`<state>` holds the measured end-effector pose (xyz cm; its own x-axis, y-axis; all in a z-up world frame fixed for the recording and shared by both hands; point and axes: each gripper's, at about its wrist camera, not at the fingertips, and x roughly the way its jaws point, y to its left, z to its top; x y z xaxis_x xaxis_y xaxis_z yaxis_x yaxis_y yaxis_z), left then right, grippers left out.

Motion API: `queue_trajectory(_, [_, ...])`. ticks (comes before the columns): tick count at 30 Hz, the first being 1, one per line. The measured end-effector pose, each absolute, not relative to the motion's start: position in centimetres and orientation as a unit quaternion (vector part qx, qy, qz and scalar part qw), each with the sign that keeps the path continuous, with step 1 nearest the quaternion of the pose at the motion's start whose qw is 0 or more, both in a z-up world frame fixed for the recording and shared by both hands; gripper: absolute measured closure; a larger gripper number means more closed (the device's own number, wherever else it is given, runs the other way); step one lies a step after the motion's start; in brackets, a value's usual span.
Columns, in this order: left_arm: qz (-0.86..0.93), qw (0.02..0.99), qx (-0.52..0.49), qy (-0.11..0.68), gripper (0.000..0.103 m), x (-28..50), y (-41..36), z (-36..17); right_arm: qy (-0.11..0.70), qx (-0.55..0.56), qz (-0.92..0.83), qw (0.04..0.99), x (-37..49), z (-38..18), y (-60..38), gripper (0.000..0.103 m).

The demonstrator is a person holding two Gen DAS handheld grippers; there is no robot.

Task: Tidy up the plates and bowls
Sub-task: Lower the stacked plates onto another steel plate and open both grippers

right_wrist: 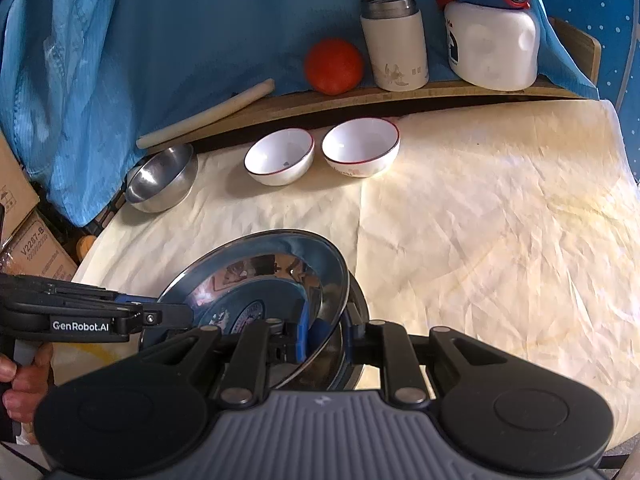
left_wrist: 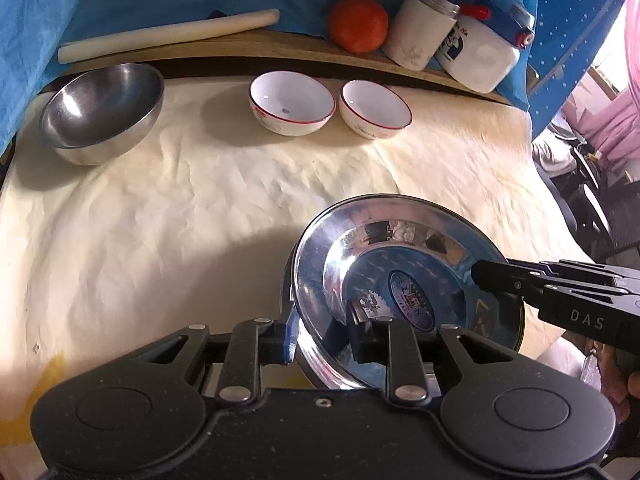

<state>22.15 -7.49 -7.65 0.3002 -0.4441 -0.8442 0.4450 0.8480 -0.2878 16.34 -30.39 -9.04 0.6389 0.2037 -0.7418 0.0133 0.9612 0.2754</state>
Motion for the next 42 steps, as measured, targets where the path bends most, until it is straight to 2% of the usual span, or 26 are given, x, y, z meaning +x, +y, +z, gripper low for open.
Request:
queue_trajectory(27, [-0.284,0.800,0.081,0.521,0.072,21.4,-9.4,-8.2,0.463,0.122,0.066,0.875,16.9,-10.3,-30.6,0.079])
queue_trajectory(42, [-0.273,0.805,0.109,0.515,0.068,21.1,-10.0,-8.2,0.458,0.108,0.079,0.879,17.0,-10.3,-30.4,0.076])
